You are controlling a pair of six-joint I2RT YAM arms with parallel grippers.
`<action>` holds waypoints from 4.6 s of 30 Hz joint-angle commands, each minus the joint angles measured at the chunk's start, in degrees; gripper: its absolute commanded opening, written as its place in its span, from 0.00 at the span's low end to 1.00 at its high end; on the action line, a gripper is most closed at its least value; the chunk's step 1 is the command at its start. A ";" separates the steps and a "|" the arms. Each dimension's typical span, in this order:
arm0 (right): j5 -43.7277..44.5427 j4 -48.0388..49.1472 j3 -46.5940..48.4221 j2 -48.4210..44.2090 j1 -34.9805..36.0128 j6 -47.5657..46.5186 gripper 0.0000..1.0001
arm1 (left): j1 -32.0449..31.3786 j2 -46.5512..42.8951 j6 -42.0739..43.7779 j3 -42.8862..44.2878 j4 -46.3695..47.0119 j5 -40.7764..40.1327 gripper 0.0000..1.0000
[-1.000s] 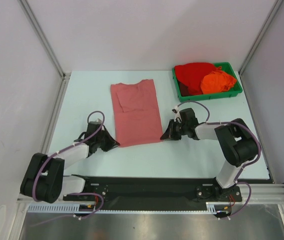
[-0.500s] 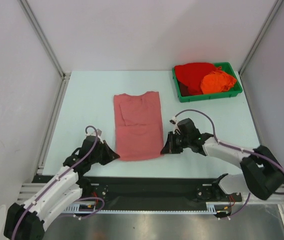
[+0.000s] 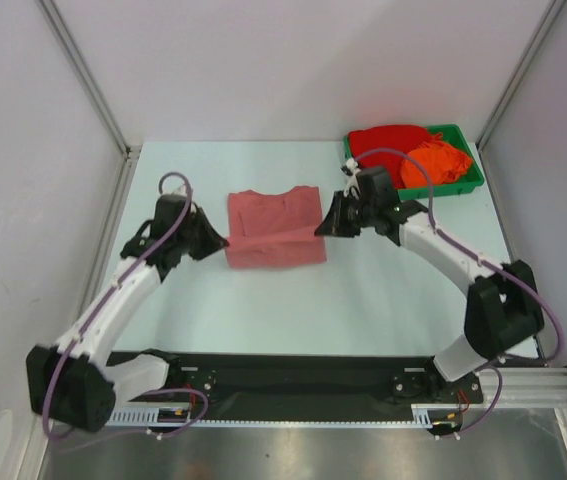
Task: Fold and stack the t-shirts
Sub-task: Fold the tshirt, then neatly place the folded tshirt to the corner
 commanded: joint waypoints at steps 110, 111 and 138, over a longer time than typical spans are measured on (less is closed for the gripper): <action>8.85 -14.23 59.14 38.17 -9.29 -10.77 0.36 | 17.04 43.66 18.45 30.76 11.43 11.22 0.78; 8.94 -13.09 51.71 31.97 -9.03 -10.86 0.37 | 17.04 44.01 19.34 30.66 9.86 11.66 0.79; 3.76 0.10 -3.12 -11.60 -6.83 -9.90 0.40 | 14.67 63.87 18.82 40.41 4.13 21.34 0.78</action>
